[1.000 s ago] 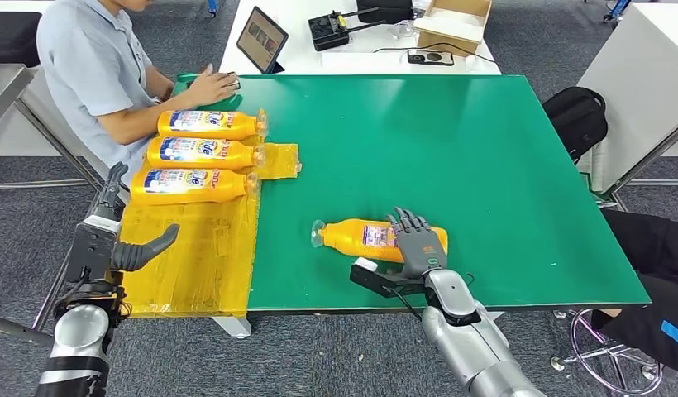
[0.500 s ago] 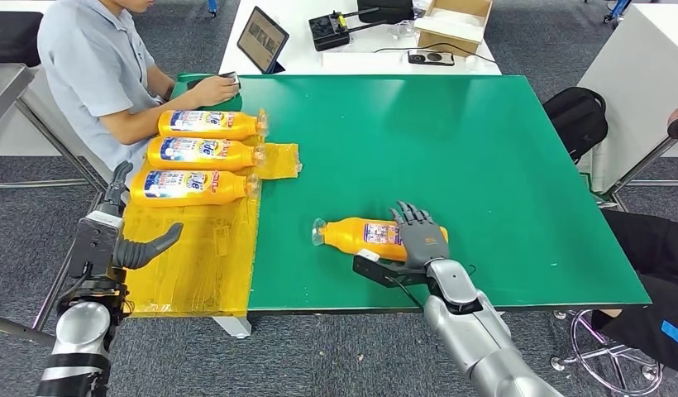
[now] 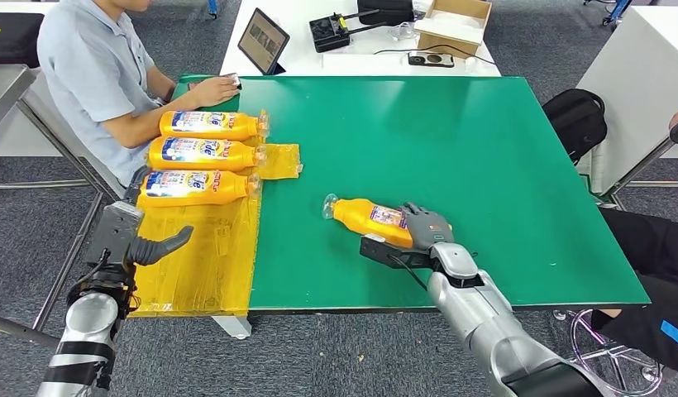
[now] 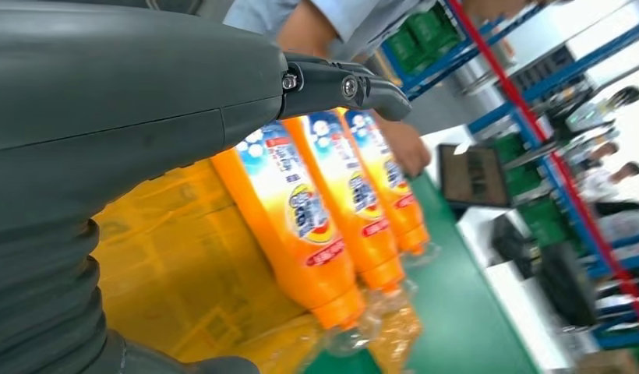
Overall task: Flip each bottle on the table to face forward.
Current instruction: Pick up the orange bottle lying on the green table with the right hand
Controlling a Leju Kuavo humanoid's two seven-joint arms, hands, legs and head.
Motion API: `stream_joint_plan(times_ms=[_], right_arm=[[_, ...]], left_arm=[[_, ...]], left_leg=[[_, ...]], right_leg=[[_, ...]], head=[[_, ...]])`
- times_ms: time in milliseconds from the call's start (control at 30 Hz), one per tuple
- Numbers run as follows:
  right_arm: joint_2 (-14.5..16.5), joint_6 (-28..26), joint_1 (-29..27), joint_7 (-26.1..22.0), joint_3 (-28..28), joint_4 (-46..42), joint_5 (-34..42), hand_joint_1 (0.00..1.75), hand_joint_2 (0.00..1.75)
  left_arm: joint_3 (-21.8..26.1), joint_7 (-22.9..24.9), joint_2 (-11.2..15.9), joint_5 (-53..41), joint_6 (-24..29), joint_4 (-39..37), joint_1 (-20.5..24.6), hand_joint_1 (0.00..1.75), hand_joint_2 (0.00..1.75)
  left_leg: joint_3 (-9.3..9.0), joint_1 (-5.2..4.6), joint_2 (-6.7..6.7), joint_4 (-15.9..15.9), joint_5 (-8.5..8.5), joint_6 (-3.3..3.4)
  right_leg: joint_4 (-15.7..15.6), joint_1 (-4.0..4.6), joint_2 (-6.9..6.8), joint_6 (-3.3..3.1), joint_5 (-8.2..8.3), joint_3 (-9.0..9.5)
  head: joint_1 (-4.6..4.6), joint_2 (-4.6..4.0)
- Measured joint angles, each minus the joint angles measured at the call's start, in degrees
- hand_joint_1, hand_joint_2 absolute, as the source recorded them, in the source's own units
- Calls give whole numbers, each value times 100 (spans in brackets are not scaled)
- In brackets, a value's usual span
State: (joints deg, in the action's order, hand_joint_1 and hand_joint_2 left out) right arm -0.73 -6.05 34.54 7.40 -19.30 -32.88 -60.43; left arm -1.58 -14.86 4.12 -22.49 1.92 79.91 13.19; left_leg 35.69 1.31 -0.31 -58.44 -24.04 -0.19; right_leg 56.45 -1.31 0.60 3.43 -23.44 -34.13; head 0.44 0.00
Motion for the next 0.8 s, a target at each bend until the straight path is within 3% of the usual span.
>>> stream_joint_plan(times_ms=[300,500,700,800], right_arm=[[-24,381,302,-797,63,348,596,175,175],[-37,461,399,-1035,89,472,835,175,175],[26,298,228,-2485,338,396,1956,175,175],[46,214,165,-2639,379,348,2081,175,175]], left_arm=[[-207,119,316,-150,-104,-400,264,0,175],[-295,86,415,-148,-86,-534,406,0,175],[-317,-187,380,345,10,-536,416,0,175],[-315,-242,352,453,54,-525,407,0,175]], left_leg=[[-15,1,5,0,0,0],[-18,2,6,0,0,0],[-20,1,13,0,-1,0],[-19,1,11,0,-1,0]], right_leg=[[1,1,2,1,1,12],[0,2,2,1,1,15],[1,2,6,-4,6,14],[1,2,6,-4,6,14]], head=[[2,0],[2,0],[0,0],[0,0]])
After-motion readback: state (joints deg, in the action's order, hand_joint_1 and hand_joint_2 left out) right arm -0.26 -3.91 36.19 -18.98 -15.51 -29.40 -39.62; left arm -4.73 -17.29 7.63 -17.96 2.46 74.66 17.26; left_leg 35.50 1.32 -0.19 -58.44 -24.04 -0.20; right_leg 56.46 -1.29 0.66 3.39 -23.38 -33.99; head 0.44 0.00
